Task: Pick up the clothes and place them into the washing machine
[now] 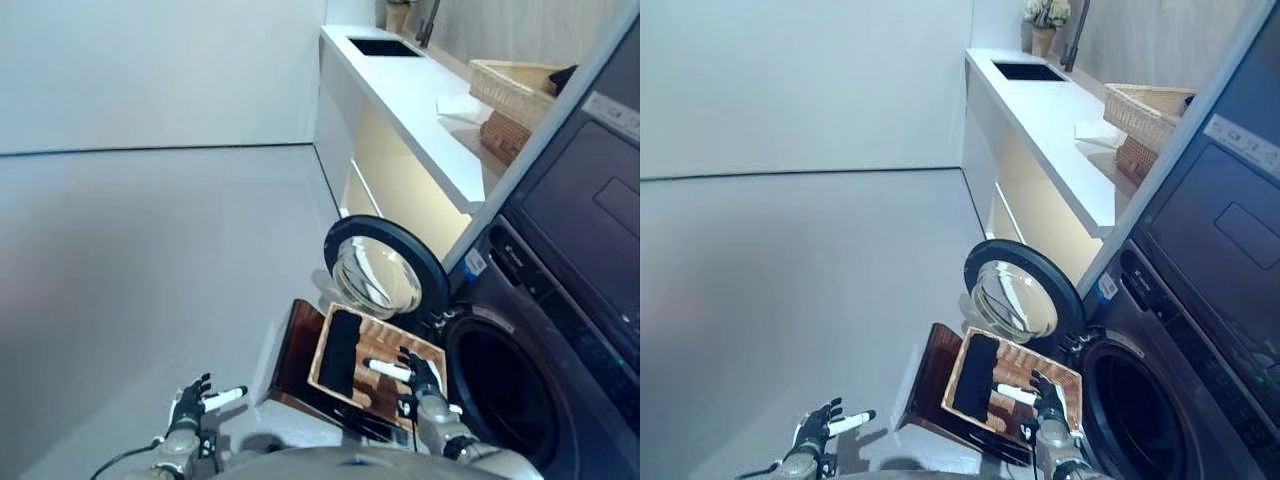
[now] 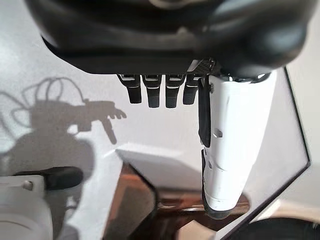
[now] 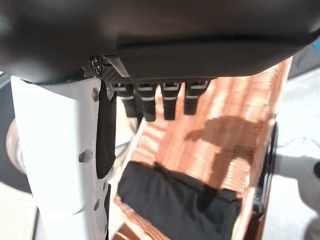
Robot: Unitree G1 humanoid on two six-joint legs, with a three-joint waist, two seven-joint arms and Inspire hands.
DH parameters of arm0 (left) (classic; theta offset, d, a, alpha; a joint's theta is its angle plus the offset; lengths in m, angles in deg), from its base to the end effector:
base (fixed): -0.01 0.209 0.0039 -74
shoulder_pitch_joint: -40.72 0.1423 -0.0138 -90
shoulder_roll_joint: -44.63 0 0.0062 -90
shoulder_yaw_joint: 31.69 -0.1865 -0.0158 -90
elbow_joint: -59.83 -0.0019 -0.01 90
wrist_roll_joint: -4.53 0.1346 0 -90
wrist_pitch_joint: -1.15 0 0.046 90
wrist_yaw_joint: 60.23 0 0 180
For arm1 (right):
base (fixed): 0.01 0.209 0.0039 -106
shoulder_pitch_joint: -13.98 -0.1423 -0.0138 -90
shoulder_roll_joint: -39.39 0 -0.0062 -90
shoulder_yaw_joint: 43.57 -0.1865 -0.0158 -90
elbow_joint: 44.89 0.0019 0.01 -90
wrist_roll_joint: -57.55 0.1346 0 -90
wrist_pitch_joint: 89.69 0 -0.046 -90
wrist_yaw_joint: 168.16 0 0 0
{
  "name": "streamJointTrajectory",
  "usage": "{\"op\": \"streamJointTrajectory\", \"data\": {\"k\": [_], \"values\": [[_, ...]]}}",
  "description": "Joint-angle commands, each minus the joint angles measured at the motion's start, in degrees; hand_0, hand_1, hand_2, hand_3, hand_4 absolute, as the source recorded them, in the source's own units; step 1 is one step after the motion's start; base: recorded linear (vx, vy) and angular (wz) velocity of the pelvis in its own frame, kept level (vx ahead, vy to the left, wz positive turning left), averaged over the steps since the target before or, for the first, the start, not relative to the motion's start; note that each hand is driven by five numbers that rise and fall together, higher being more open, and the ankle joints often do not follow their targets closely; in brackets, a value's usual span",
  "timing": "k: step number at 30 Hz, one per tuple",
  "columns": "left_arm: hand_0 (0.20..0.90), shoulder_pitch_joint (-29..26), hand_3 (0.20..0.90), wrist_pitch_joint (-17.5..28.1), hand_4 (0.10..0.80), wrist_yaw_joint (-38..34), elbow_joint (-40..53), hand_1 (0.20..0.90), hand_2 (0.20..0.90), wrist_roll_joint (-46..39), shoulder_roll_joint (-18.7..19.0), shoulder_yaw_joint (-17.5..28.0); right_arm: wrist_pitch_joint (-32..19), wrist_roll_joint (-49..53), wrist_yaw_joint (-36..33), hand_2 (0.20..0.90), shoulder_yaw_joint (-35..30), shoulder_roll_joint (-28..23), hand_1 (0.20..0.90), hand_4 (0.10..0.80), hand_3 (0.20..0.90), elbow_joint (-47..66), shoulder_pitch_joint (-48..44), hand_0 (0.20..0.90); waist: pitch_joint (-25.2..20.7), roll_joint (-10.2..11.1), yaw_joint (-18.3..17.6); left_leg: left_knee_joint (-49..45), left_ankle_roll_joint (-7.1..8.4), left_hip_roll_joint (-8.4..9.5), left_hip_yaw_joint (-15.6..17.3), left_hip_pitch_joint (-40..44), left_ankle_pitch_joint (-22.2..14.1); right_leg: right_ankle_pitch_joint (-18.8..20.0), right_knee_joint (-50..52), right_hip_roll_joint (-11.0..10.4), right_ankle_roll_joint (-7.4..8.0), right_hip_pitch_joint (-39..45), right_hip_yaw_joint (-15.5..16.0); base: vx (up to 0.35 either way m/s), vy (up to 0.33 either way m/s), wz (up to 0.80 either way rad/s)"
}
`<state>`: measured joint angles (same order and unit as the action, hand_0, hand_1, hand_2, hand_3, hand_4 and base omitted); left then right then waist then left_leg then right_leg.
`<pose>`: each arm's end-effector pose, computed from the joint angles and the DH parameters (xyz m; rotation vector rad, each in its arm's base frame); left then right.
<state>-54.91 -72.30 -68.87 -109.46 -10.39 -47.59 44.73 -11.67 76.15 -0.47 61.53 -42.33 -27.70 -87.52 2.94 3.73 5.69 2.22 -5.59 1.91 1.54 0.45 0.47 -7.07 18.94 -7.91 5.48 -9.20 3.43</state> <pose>0.0919 0.2240 -0.1098 0.2450 0.9848 0.2428 0.1428 -0.1763 -0.1011 -0.1279 0.8701 -0.2156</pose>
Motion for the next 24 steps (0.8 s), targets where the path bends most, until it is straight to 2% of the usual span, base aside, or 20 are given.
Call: {"op": "streamJointTrajectory", "data": {"k": [1, 2, 3, 4, 7, 10, 12, 18, 24], "values": [[0.9, -3.86, 0.9, 3.12, 0.8, -1.34, 1.31, 0.9, 0.9, -1.88, 2.08, 0.84, -1.04, -0.61, -0.97, 0.9, -0.09, -1.42, 0.9, 0.8, 0.9, 1.57, -5.97, 0.9, -1.01, -0.95, 0.41, -2.42, 4.67, 0.35, -3.6, -3.37, -1.12, 9.05, -9.35, -2.67, 0.38, 1.35, 0.34, 0.119, -0.047, -0.06], [0.9, -3.88, 0.9, 3.19, 0.8, -1.41, 1.79, 0.9, 0.9, -2.01, 1.82, 0.84, -0.91, -0.71, -1.17, 0.9, -0.44, -1.88, 0.9, 0.8, 0.9, 0.89, -6.59, 0.9, -0.73, -0.64, 0.86, -1.85, 4.76, 0.61, -3.7, -3.26, -1.1, 9.27, -10.55, -2.43, 0.54, 1.69, 0.17, 0.07, -0.032, 0.11], [0.9, -3.68, 0.9, 3.45, 0.8, -1.56, 1.95, 0.9, 0.9, -2.78, 1.61, 1.16, -0.58, -0.56, -1.62, 0.9, -0.81, -1.86, 0.9, 0.8, 0.9, -0.05, -7.49, 0.9, -0.44, -0.4, 1.67, -1.05, 5.08, 0.57, -3.41, -3.38, -1.04, 10.5, -12.09, -3.5, 1.06, 1.65, 2.4, 0.038, -0.055, 0.27], [0.9, -3.63, 0.9, 3.46, 0.8, -1.48, 1.63, 0.9, 0.9, -3.39, 1.29, 1.23, -0.59, 0.04, -1.9, 0.9, -1.01, -2.05, 0.9, 0.8, 0.9, -0.37, -8.34, 0.9, -0.23, -0.41, 1.77, -0.66, 5.48, 0.54, -3.6, -3.91, -0.79, 10.83, -13.11, -3.8, 1.36, 1.72, 2.97, -0.013, -0.063, 0.28], [0.9, -4.15, 0.9, 3.56, 0.8, -1.76, 0.92, 0.9, 0.9, -4.15, 0.45, 0.62, -0.66, 0.65, -3.6, 0.9, -1.17, -2.33, 0.9, 0.8, 0.9, -1.28, -11.1, 0.9, 1.9, -0.66, 2.93, -1.25, 6.16, 0.54, -4.32, -7.45, -0.37, 10.93, -15.07, -4.1, 1.37, 1.29, 4.98, -0.093, -0.065, 0.47], [0.9, -5.28, 0.9, 4.15, 0.8, -2.33, 0.8, 0.9, 0.9, -4.49, -0.28, -1.12, -1.63, 3.04, -5.91, 0.9, -2.87, -3.06, 0.9, 0.8, 0.9, -1.69, -13.43, 0.9, 5.29, -2.2, 3.86, -3.29, 7.08, 1.12, -5.29, -13.66, 1.36, 11.2, -15.33, -5.35, 1.5, -0.51, 8.81, -0.217, -0.03, 0.61], [0.9, -5.38, 0.9, 4.39, 0.8, -2.34, 1.08, 0.9, 0.9, -4.82, -0.87, -1.78, -1.91, 4.02, -6.81, 0.9, -3.21, -3.6, 0.9, 0.8, 0.9, -2.14, -14.87, 0.9, 5.93, -3.22, 3.77, -3.83, 7.21, 1.46, -6.39, -16.41, 2.0, 11.0, -14.51, -6.0, 1.58, -2.25, 10.51, -0.134, 0.023, 0.76], [0.9, -6.6, 0.9, 6.08, 0.8, -3.41, 3.68, 0.9, 0.9, -6.67, -0.86, -3.0, -2.89, 7.59, -8.88, 0.9, -4.23, -5.83, 0.9, 0.8, 0.9, -3.44, -23.41, 0.9, 10.21, -6.13, 4.88, -8.31, 6.5, 2.53, -5.35, -23.32, 1.26, 10.89, -10.39, -7.43, 1.17, -9.41, 8.19, -0.065, 0.088, 0.05], [0.9, -6.43, 0.9, 8.59, 0.8, -3.89, 10.22, 0.9, 0.9, -8.41, -0.85, -4.11, -4.31, 11.25, -11.52, 0.9, -6.0, -7.55, 0.9, 0.8, 0.9, -6.01, -28.45, 0.9, 11.97, -7.21, 6.53, -11.97, 6.52, 3.17, -4.83, -27.99, -0.26, 10.17, -9.43, -7.27, 0.78, -12.56, 7.26, -0.003, 0.02, 0.0]]}}
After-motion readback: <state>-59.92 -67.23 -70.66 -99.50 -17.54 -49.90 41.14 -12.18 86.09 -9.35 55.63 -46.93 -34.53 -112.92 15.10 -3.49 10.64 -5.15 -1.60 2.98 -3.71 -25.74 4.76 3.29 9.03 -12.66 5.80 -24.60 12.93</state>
